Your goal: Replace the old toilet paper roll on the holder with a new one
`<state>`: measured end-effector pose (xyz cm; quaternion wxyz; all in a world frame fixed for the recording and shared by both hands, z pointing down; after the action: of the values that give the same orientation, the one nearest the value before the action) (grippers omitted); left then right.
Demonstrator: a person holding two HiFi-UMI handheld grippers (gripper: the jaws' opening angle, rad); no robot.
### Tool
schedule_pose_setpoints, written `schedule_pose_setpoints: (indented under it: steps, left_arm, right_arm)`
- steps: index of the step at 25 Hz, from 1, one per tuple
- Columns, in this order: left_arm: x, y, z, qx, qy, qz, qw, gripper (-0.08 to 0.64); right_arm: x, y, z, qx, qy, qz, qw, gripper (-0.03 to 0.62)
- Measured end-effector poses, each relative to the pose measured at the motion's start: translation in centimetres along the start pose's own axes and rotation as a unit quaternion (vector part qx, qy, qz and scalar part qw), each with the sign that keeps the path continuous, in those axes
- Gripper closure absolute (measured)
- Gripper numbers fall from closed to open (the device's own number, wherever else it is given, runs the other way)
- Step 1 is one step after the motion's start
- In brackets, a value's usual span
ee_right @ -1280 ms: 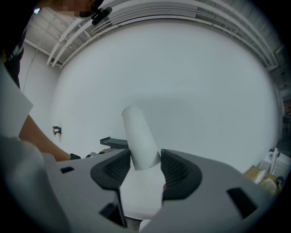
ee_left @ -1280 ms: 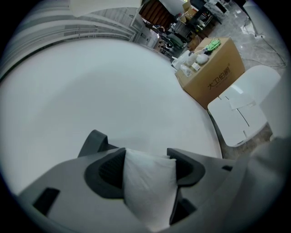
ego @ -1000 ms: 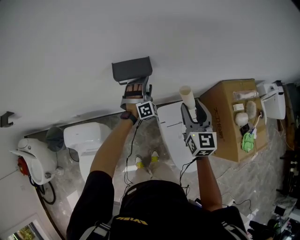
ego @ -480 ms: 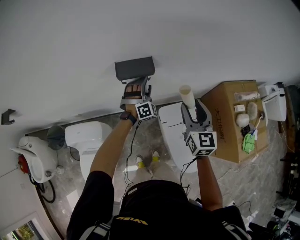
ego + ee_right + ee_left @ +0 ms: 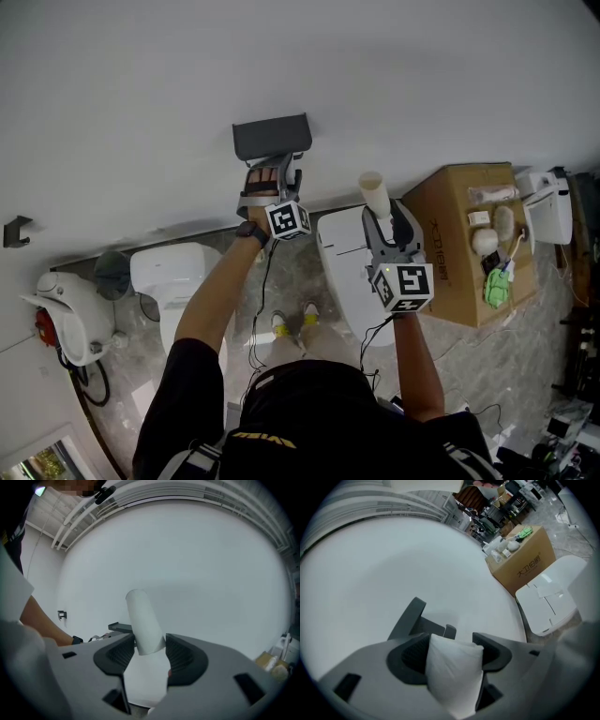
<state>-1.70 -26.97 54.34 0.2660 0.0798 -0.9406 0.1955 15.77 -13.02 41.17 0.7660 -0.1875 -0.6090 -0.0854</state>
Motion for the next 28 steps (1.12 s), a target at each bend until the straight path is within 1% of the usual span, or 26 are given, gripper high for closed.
schedule_pose_setpoints:
  steps: [2,4,6,8,11,13,15,18,21,23,26,28]
  left_arm:
    - [0.1,0.5,0.2,0.002,0.013,-0.008,0.9999,0.248]
    - [0.1,1.4,0.2,-0.005,0.016,-0.02,0.9997,0.219]
    - [-0.2,2.4,0.3,-0.014,0.015,-0.037,0.9991,0.215]
    - [-0.7,3.7,0.8,-0.022,0.03,-0.054,0.9978,0.215]
    - [-1.6,5.8,2.8,-0.042,0.059,-0.079,0.9943,0.216]
    - [-2.4,7.1,4.9,-0.058,0.075,-0.093,0.9912,0.225]
    - [-3.0,8.8,7.3,-0.073,0.101,-0.102,0.9869,0.239]
    - [-3.1,11.5,11.3,-0.093,0.146,-0.113,0.9784,0.249]
    - [-3.2,14.1,14.3,-0.105,0.187,-0.123,0.9689,0.253]
    - [-3.5,15.5,16.0,-0.109,0.225,-0.129,0.9597,0.253]
    - [-3.6,18.1,17.8,-0.113,0.282,-0.139,0.9425,0.265]
    - [-3.3,19.7,18.4,-0.116,0.308,-0.144,0.9331,0.281]
  right_arm:
    - [0.0,0.1,0.0,0.001,-0.003,-0.001,1.0,0.383]
    - [-0.1,0.0,0.1,-0.001,-0.005,0.0,1.0,0.383]
    - [-0.3,-0.1,0.4,-0.004,-0.005,0.0,1.0,0.383]
    - [-0.6,-0.2,0.7,-0.006,-0.002,-0.003,1.0,0.383]
    - [-1.5,-0.6,1.1,-0.012,0.003,-0.012,1.0,0.383]
    - [-2.2,-0.9,1.4,-0.02,0.013,-0.018,1.0,0.383]
    - [-3.2,-1.0,1.7,-0.026,0.027,-0.025,0.999,0.383]
    - [-5.4,-1.2,2.1,-0.029,0.037,-0.045,0.998,0.384]
    - [-7.1,-1.5,2.5,-0.033,0.044,-0.063,0.996,0.385]
    - [-7.9,-1.7,2.8,-0.034,0.044,-0.073,0.996,0.385]
    - [-8.8,-1.5,3.8,-0.039,0.044,-0.083,0.995,0.385]
    - [-9.4,-1.4,4.2,-0.041,0.045,-0.089,0.994,0.385]
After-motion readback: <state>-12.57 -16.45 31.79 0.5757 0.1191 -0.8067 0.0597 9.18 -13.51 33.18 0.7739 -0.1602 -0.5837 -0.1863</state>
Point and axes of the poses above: the fingertips, and each gripper's own axes: y backward along the fingers, z to its left, x out of its underside, the point moved 5 cm from there along y, backward along the fingers, and after that the axes turned 10 degrees about y, right-handed, at the moved point
